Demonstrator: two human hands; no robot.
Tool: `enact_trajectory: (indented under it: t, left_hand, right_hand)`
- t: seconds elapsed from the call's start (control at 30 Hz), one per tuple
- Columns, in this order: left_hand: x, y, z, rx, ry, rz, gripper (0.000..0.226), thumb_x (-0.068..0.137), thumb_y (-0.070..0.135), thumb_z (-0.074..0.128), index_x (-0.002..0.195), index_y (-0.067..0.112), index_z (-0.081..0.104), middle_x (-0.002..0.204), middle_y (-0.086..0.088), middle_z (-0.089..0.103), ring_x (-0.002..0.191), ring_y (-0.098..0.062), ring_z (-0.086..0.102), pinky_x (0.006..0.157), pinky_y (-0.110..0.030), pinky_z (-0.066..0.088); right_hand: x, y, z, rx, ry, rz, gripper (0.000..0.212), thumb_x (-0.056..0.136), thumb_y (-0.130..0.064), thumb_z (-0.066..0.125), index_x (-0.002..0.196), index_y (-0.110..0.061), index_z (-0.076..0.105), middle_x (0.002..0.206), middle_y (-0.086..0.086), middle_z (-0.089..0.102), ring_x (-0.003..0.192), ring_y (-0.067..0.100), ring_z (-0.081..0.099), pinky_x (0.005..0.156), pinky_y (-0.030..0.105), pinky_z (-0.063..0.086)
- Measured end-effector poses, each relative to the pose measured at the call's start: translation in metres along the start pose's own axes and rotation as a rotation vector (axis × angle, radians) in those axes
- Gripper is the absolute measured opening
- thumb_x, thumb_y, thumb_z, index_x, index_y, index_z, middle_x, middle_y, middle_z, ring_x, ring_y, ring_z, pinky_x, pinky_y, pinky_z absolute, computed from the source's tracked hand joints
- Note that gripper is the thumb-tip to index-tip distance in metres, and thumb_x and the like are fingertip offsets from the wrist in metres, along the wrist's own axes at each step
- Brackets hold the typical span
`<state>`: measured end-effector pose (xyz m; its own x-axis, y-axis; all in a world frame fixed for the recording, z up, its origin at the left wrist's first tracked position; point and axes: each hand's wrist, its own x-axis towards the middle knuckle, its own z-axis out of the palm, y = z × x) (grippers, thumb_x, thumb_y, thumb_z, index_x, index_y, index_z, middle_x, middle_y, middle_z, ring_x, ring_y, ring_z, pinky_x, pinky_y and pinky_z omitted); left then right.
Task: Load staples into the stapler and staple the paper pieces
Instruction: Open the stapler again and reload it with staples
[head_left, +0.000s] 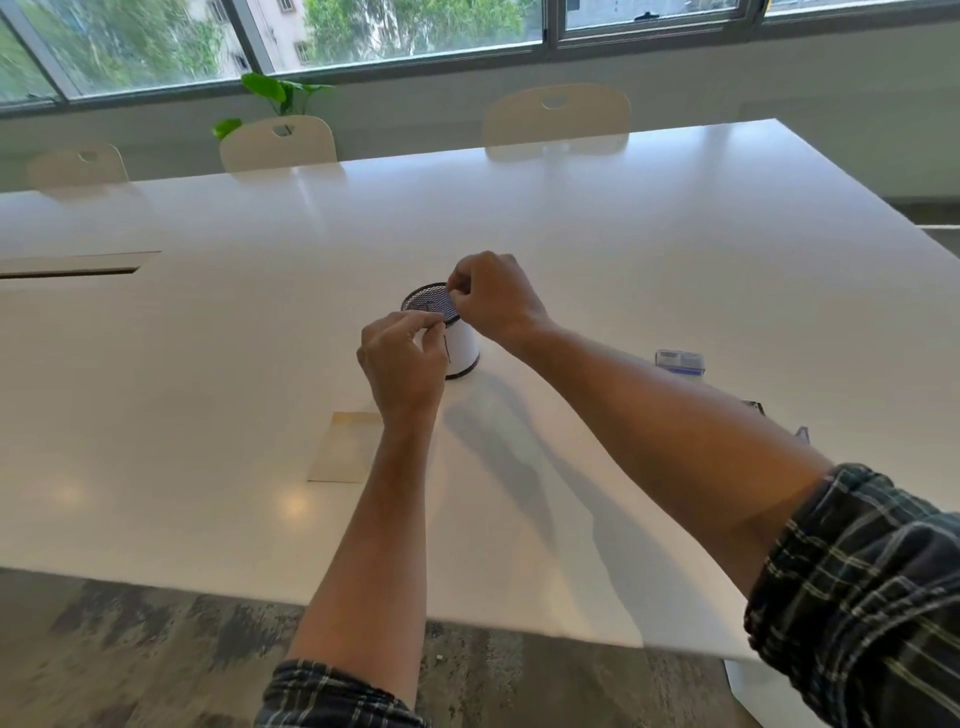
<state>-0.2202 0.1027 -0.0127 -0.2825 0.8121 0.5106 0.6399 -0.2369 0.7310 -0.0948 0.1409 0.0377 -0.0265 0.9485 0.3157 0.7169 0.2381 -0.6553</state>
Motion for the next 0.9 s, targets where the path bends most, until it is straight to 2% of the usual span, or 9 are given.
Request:
enact_trajectory:
  t: [0.13,0.33,0.43,0.53,0.6,0.7,0.73,0.8,0.9]
  left_hand:
    - [0.003,0.0,0.001,0.011,-0.011,0.007,0.017,0.087,0.012,0.073,0.098,0.021,0.082,0.105,0.002,0.077,0.111,-0.026,0.06,0.099,-0.045,0.046]
    - [0.002,0.007,0.006,0.044,0.021,0.02,0.017,0.088,0.014,0.072,0.098,0.025,0.08,0.106,0.004,0.074,0.113,-0.026,0.058,0.097,-0.04,0.043]
    - [0.0,0.02,0.011,-0.005,0.043,0.084,0.018,0.087,0.014,0.069,0.098,0.024,0.08,0.104,0.004,0.073,0.108,-0.026,0.059,0.094,-0.039,0.045]
    - [-0.004,0.035,0.022,-0.075,0.068,0.165,0.016,0.087,0.008,0.067,0.096,0.015,0.079,0.096,0.0,0.073,0.092,-0.018,0.058,0.086,-0.039,0.051]
    - [-0.009,0.047,0.033,-0.134,0.04,0.207,0.015,0.088,0.003,0.066,0.096,0.01,0.077,0.091,-0.003,0.072,0.083,-0.012,0.056,0.08,-0.031,0.051]
    - [-0.022,0.068,0.053,-0.211,-0.053,0.235,0.015,0.088,0.0,0.065,0.095,0.009,0.074,0.091,-0.005,0.069,0.07,-0.006,0.058,0.07,-0.009,0.042]
    - [-0.027,0.075,0.06,-0.224,-0.086,0.233,0.015,0.088,0.001,0.064,0.095,0.011,0.073,0.091,-0.004,0.068,0.068,-0.002,0.057,0.068,-0.007,0.04]
    - [-0.037,0.087,0.075,-0.25,-0.162,0.24,0.017,0.089,0.001,0.062,0.096,0.013,0.071,0.092,-0.002,0.067,0.069,-0.001,0.058,0.067,-0.01,0.043]
    - [-0.051,0.102,0.098,-0.266,-0.296,0.272,0.016,0.088,0.001,0.061,0.096,0.012,0.068,0.094,-0.001,0.066,0.075,-0.012,0.063,0.073,-0.031,0.054]
  right_hand:
    - [0.002,0.002,0.004,-0.085,-0.032,-0.015,0.026,0.088,-0.005,0.056,0.095,-0.01,0.08,0.097,0.013,0.077,0.091,0.033,0.07,0.081,0.039,0.057]
    - [-0.001,0.01,-0.001,0.005,-0.025,-0.034,0.022,0.086,-0.003,0.061,0.093,-0.01,0.08,0.089,0.006,0.077,0.087,0.025,0.069,0.08,0.038,0.057]
    - [-0.008,0.016,-0.009,0.053,0.027,-0.071,0.02,0.083,-0.007,0.067,0.093,-0.015,0.082,0.085,-0.002,0.078,0.078,0.013,0.068,0.077,0.029,0.056]
    - [-0.018,0.027,-0.023,0.085,0.107,-0.107,0.023,0.079,-0.007,0.067,0.09,-0.019,0.082,0.077,-0.009,0.076,0.067,0.003,0.062,0.068,0.012,0.049]
    - [-0.025,0.038,-0.037,0.096,0.149,-0.119,0.022,0.077,-0.006,0.068,0.088,-0.019,0.082,0.071,-0.011,0.072,0.061,-0.003,0.06,0.063,0.005,0.042]
    - [-0.038,0.06,-0.063,0.085,0.193,-0.105,0.02,0.074,-0.005,0.07,0.084,-0.018,0.082,0.068,-0.009,0.071,0.059,-0.005,0.059,0.061,0.006,0.042]
    - [-0.042,0.068,-0.072,0.064,0.199,-0.098,0.02,0.074,-0.005,0.07,0.084,-0.018,0.082,0.068,-0.008,0.071,0.059,-0.004,0.059,0.061,0.006,0.043]
    - [-0.052,0.086,-0.091,0.023,0.198,-0.074,0.02,0.074,-0.005,0.07,0.083,-0.017,0.082,0.066,-0.008,0.069,0.058,-0.005,0.059,0.061,0.007,0.042]
    - [-0.067,0.114,-0.116,-0.038,0.154,-0.006,0.017,0.076,-0.007,0.072,0.084,-0.017,0.082,0.064,-0.006,0.069,0.057,-0.002,0.059,0.062,0.017,0.047]
